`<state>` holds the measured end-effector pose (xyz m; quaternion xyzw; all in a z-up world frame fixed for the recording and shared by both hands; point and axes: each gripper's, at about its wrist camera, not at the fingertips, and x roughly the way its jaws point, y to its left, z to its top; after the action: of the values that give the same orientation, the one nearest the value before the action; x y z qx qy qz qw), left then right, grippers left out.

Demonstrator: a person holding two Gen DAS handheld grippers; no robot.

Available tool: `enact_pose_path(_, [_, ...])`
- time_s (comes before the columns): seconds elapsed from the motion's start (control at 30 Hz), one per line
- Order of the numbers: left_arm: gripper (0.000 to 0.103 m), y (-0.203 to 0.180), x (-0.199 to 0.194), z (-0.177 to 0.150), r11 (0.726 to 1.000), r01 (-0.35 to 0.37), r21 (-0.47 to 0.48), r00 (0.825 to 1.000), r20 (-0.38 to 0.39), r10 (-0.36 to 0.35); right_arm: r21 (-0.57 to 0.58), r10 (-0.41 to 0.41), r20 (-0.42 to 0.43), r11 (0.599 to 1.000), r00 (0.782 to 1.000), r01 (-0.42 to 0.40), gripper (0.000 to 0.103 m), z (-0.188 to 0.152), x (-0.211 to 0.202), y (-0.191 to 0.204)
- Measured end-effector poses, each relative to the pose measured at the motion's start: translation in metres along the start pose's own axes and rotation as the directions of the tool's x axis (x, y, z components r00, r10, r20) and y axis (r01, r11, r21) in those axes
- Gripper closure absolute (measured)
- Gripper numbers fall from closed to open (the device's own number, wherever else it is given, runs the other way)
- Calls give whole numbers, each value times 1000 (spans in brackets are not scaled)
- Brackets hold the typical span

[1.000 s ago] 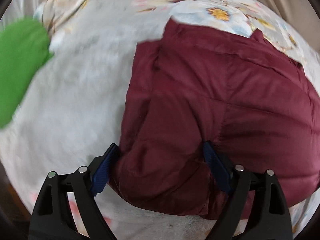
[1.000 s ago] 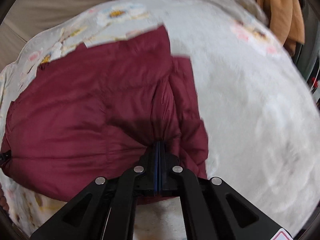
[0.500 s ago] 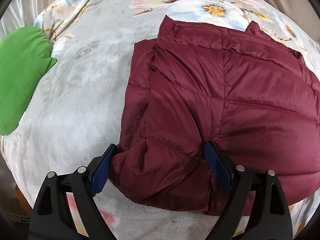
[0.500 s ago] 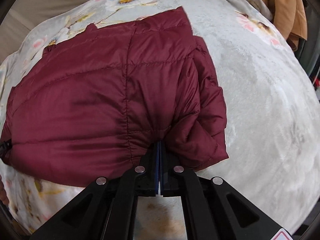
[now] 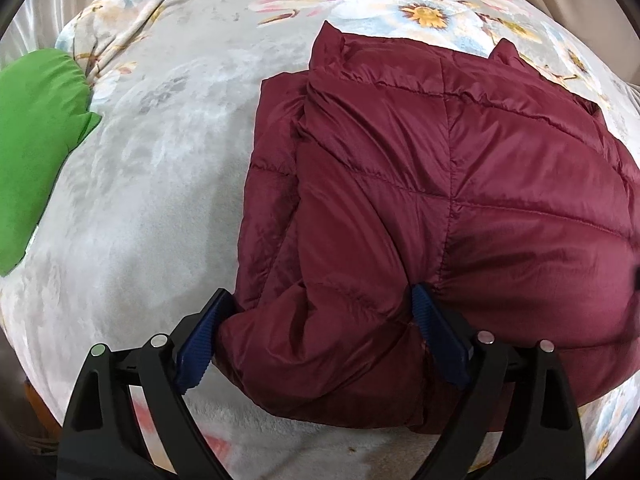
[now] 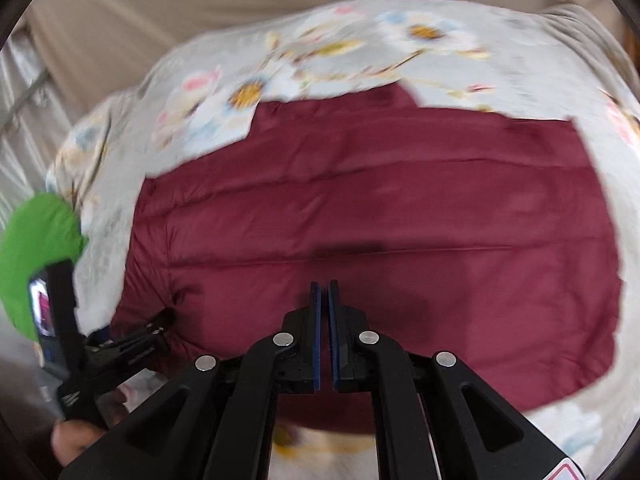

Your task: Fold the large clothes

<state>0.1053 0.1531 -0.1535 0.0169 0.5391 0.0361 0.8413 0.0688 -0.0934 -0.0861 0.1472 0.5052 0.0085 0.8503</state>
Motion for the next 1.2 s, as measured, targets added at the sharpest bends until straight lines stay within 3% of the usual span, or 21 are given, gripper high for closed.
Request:
enact_pose_path(0.13, [13,1,2,1,1000,17,0,1000,-4,-17,-52,-56,-36,997,998,54,98,-11,40,13])
enact_pose_path(0.27, [16,25,-16,15,987,136,-85,991,4,-136,-14,-44,-69,999,997,43,98,3,31,13])
enact_pose_path(0.37, [15,47,-31,35,963,217,-163,976,58,-210,41,0,-17,999,1000,1,98,21,13,9])
enact_pose_path(0.47, [14,65,-14,54,914,307,-266,950,34,-310,96,15,-11,995,1000,-13,98,44,18,3])
enact_pose_path(0.57, [14,72,14,60,878,334,-343,934,-5,-358,148,46,-64,988,997,-36,100,51,42,-4])
enact_pose_path(0.67, [13,65,34,51,859,351,-371,922,-22,-387,169,72,-109,984,991,-53,103,47,65,-8])
enact_pose_path(0.7, [13,61,32,49,862,350,-368,925,-8,-379,179,85,-109,982,990,-65,103,45,69,-10])
enact_pose_path(0.73, [17,59,30,49,862,363,-354,922,1,-387,182,91,-109,981,990,-70,103,44,72,-11])
enact_pose_path(0.77, [31,53,28,50,852,405,-331,904,5,-428,183,98,-109,980,989,-77,103,44,74,-12])
enact_pose_path(0.8, [37,48,26,50,851,418,-317,898,0,-441,188,104,-109,979,989,-82,103,42,74,-13])
enact_pose_path(0.97, [84,19,-9,58,906,380,-186,923,14,-384,207,147,-113,971,983,-122,103,42,78,-21])
enact_pose_path(1.2, [94,-20,-73,67,929,366,-59,929,79,-361,190,139,-116,975,983,-116,102,44,68,-19])
